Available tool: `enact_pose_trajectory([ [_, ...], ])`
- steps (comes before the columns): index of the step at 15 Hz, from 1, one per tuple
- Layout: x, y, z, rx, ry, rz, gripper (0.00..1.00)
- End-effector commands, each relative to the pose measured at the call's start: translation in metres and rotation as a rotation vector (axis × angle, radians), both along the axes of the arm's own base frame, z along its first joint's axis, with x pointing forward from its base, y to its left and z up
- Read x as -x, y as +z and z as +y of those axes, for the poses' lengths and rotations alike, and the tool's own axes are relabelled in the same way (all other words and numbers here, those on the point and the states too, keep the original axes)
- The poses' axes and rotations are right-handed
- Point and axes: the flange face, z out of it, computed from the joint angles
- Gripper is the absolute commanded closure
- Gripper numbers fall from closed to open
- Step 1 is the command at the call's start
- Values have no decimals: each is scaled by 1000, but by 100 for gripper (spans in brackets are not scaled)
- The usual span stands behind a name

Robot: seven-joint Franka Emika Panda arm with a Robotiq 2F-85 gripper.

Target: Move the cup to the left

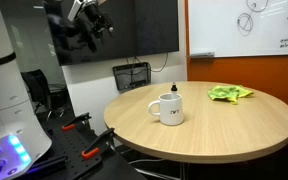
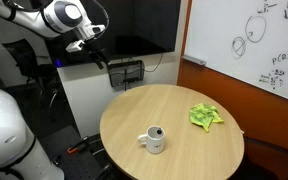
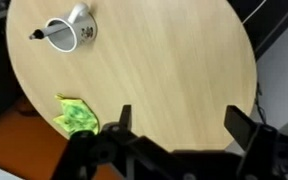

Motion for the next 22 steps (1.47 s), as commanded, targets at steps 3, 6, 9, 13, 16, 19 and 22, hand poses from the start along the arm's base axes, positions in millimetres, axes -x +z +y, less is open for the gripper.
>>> enact_pose_trajectory([
  [3,-2,-1,-4,-15,-7,9,0],
  [6,-15,-3,-28,-76,-52,37,0],
  [9,-34,-21,-74,-134,-138,98,0],
  [13,-58,-74,-143,-196,-234,185,0],
  [16,-77,-115,-183,-207,-285,207,0],
  [19,-88,-151,-208,-212,-350,228,0],
  [22,-94,-178,-227,-231,-397,238,0],
])
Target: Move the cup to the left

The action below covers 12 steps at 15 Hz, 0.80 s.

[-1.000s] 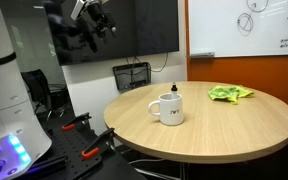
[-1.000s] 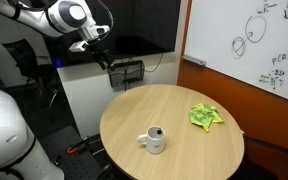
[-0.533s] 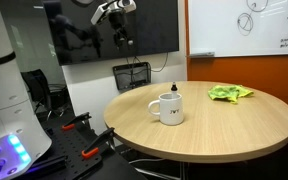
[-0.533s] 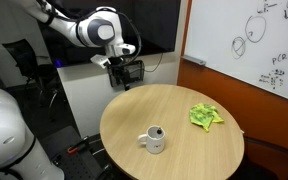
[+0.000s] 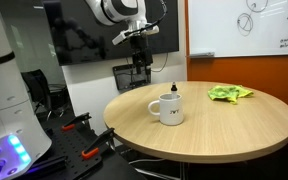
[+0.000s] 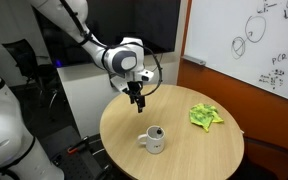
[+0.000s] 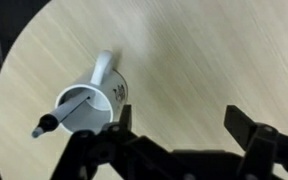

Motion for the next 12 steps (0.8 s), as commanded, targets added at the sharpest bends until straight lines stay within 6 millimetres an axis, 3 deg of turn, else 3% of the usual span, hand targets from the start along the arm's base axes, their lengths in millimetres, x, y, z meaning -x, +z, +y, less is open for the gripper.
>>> enact_pose_trajectory([
  [1,-13,-21,-15,-7,-47,-1,0],
  [9,-10,-65,-67,-26,-174,22,0],
  [12,-5,-83,-77,-42,-208,49,2],
])
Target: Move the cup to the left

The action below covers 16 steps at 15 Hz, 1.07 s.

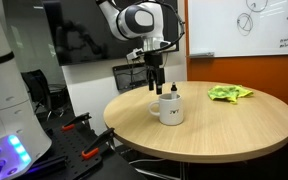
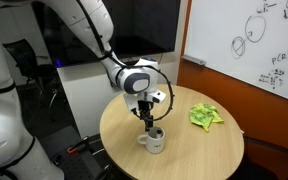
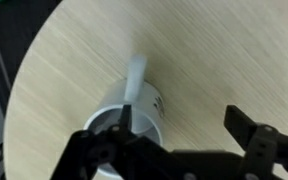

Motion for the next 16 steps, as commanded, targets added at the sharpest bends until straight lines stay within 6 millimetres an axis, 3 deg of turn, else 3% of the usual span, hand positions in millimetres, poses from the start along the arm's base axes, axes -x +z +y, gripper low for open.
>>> enact_pose_trajectory([
  [1,-2,-15,-5,-27,-26,-2,4],
  [4,-5,-21,-5,-30,-30,5,8],
  [7,-9,-11,-3,18,-7,-10,0],
  [11,-15,1,-4,52,47,-30,0],
  [16,-24,-10,-13,2,32,-6,0],
])
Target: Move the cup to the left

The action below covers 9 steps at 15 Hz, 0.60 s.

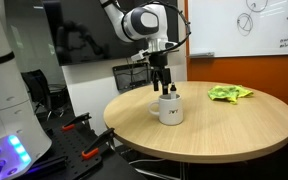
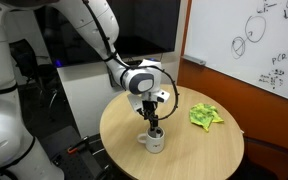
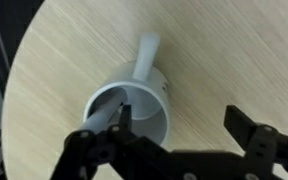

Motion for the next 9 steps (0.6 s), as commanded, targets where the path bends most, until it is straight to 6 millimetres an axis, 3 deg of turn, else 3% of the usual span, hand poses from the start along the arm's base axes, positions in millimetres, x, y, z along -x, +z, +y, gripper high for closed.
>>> enact_pose_trajectory([
  [1,-7,-8,-5,-28,-2,11,0],
  [4,-10,-17,-7,-32,-6,29,1],
  [9,-13,-26,-4,-41,-5,37,44],
])
